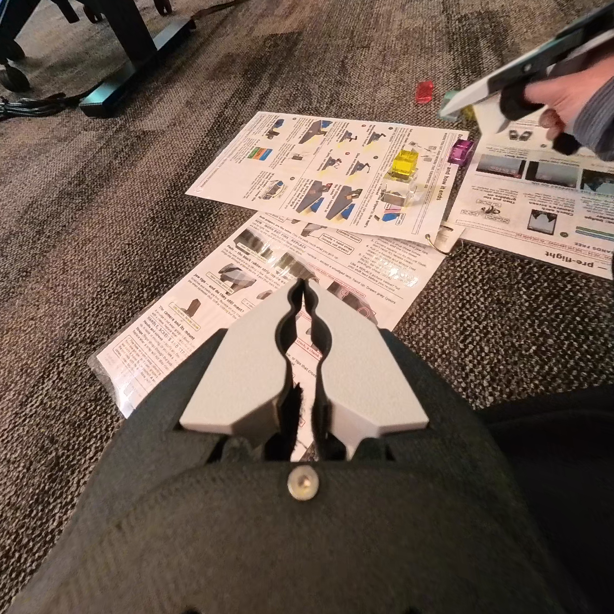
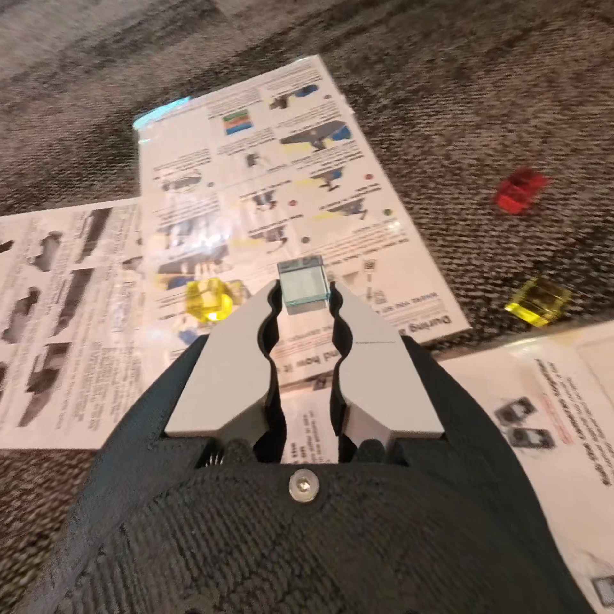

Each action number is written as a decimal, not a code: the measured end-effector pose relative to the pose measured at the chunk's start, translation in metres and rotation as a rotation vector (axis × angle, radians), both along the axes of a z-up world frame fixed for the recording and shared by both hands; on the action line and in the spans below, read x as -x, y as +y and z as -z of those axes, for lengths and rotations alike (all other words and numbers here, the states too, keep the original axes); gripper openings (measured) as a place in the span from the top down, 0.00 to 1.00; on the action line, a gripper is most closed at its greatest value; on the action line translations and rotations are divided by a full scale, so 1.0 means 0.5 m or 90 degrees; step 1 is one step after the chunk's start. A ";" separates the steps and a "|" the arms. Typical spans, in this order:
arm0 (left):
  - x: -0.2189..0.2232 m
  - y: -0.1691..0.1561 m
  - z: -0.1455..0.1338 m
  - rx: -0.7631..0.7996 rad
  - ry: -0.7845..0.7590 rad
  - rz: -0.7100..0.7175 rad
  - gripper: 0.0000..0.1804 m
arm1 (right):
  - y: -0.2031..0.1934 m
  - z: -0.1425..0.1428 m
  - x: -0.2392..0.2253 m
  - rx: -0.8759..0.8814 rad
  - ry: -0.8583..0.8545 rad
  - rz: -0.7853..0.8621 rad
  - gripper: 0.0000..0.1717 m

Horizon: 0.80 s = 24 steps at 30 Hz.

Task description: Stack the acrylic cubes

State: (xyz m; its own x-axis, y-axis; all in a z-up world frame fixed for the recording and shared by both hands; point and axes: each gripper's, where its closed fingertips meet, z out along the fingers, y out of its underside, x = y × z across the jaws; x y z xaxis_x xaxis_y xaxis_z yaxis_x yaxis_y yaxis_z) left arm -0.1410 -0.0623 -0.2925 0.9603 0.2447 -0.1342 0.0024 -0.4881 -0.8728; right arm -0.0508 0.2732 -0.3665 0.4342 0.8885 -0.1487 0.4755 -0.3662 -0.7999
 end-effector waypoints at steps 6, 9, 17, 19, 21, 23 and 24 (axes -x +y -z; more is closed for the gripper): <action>0.000 0.000 -0.003 -0.005 -0.001 0.000 1.00 | -0.084 -0.009 0.051 0.028 -0.027 -0.060 0.85; 0.000 0.000 -0.003 -0.006 -0.001 0.000 1.00 | -0.109 -0.007 0.066 0.023 -0.037 -0.074 0.85; 0.000 0.000 -0.004 -0.010 -0.003 0.001 1.00 | -0.130 0.011 0.081 0.002 -0.063 -0.085 0.85; 0.000 0.000 -0.004 -0.009 -0.004 0.000 1.00 | -0.132 0.015 0.082 -0.007 -0.070 -0.090 0.85; 0.001 0.000 -0.004 -0.010 -0.004 0.000 1.00 | -0.132 0.015 0.083 -0.015 -0.072 -0.092 0.85; 0.001 0.000 -0.004 -0.010 -0.005 -0.001 1.00 | -0.131 0.015 0.084 -0.020 -0.071 -0.092 0.85; 0.001 0.000 -0.004 -0.011 -0.006 -0.001 1.00 | -0.131 0.015 0.085 -0.021 -0.070 -0.093 0.85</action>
